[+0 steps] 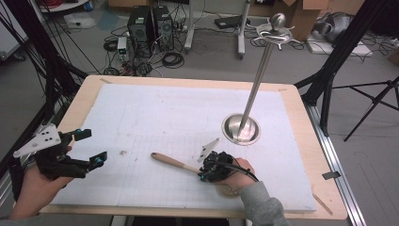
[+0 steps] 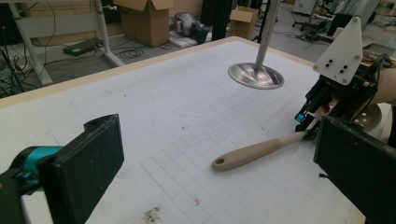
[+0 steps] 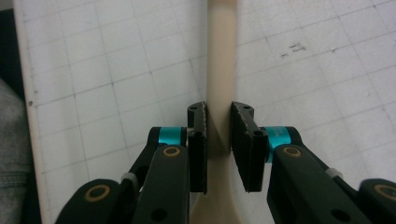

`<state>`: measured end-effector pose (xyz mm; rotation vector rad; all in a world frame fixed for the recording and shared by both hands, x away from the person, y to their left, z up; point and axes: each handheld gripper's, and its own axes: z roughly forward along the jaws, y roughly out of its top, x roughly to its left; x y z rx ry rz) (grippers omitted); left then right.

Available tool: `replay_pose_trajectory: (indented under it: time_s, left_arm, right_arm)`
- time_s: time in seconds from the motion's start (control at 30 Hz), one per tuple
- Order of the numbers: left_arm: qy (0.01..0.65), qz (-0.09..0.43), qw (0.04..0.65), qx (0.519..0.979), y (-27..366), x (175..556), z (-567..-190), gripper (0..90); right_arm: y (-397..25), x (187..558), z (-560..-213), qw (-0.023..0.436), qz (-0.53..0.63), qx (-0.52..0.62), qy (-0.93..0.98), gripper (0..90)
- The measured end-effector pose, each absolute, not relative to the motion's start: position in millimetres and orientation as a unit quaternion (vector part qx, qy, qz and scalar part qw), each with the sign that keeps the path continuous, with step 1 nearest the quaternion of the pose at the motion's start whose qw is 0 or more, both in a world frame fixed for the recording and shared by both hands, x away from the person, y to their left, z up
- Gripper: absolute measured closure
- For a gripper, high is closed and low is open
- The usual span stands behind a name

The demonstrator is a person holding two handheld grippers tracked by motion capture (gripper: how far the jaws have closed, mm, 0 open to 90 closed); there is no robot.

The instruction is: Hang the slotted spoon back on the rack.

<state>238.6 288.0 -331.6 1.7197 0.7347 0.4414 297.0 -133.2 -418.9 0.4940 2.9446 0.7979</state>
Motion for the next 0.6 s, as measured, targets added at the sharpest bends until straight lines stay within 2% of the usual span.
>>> replay_pose_trajectory:
  time_s: [0.17,0.6]
  left_arm:
    - [0.298,0.188,0.576,0.738,280.6,236.0,-326.5,2.0]
    - [0.309,0.19,0.575,0.733,286.2,238.9,-329.2,2.0]
  right_arm:
    - [-135.1,297.9,-418.1,0.03,0.26,0.163,0.951,77.5]
    - [-151.7,300.6,-405.0,0.025,0.307,0.17,0.936,77.6]
